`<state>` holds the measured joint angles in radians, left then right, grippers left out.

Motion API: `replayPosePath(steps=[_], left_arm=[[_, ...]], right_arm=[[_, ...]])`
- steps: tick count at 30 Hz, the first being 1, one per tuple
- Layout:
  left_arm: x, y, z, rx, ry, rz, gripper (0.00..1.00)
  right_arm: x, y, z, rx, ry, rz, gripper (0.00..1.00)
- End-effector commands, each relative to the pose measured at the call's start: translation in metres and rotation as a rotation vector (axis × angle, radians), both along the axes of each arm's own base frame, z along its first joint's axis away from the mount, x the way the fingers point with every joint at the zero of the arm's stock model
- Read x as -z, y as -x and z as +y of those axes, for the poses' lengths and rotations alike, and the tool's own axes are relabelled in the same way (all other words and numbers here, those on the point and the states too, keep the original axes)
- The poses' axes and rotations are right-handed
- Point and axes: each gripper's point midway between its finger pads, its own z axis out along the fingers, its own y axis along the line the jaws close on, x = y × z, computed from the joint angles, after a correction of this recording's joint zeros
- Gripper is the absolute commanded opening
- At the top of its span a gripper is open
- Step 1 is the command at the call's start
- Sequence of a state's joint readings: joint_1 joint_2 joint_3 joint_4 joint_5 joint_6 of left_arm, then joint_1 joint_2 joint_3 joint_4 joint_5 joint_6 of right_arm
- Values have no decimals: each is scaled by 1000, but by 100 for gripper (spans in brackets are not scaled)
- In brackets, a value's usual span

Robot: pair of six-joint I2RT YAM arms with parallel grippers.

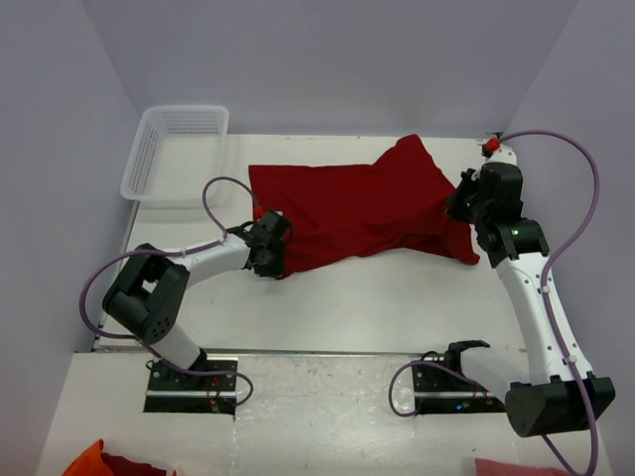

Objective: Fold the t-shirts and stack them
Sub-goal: Flatten out the tshirt

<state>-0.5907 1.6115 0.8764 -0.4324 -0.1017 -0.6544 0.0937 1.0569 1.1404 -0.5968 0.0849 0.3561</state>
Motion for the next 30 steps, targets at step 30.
replayPosePath(steps=[30], left_arm=[[-520,-71,74,-82,-41,-1146,0]], right_arm=[[-315,60,-24,-10,218,-662,0]])
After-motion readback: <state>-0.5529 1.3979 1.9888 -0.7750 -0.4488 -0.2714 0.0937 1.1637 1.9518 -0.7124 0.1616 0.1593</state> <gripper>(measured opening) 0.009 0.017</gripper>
